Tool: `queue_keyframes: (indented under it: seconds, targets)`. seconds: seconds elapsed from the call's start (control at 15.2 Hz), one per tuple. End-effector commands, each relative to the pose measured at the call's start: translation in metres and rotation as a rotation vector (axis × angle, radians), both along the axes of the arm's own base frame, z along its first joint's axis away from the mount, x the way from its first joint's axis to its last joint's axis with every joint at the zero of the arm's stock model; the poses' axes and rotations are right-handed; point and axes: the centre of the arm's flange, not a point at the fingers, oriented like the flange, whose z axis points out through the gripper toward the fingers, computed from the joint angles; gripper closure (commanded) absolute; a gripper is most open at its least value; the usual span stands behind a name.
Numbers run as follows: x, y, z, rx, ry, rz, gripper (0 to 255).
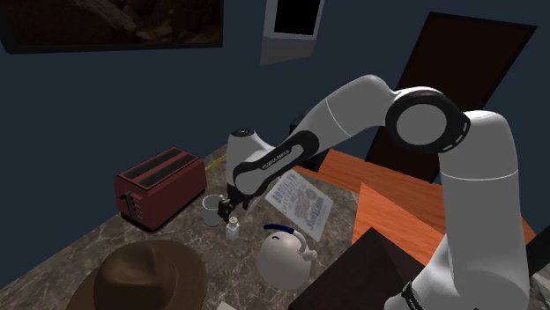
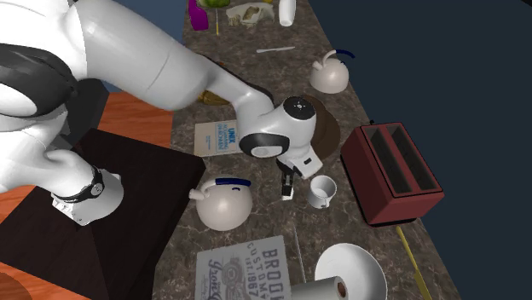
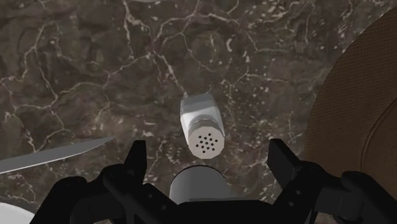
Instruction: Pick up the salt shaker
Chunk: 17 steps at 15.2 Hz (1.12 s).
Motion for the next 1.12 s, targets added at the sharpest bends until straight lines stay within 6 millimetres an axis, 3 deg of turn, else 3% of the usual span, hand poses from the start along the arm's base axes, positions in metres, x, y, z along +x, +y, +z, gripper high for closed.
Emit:
queue_keyframes:
  seconds: [0.0,0.46,0.53,1.06]
  targets:
    - [0.003,0.003,-0.009,0.001,0.001,0.001,0]
    - [0.003,0.003,-0.039,0.001,0.001,0.001,0]
    - [0.003,0.002,-0.038,0.001,0.001,0.001,255]
    - [0.003,0.002,-0.039,0.001,0.001,0.001,255]
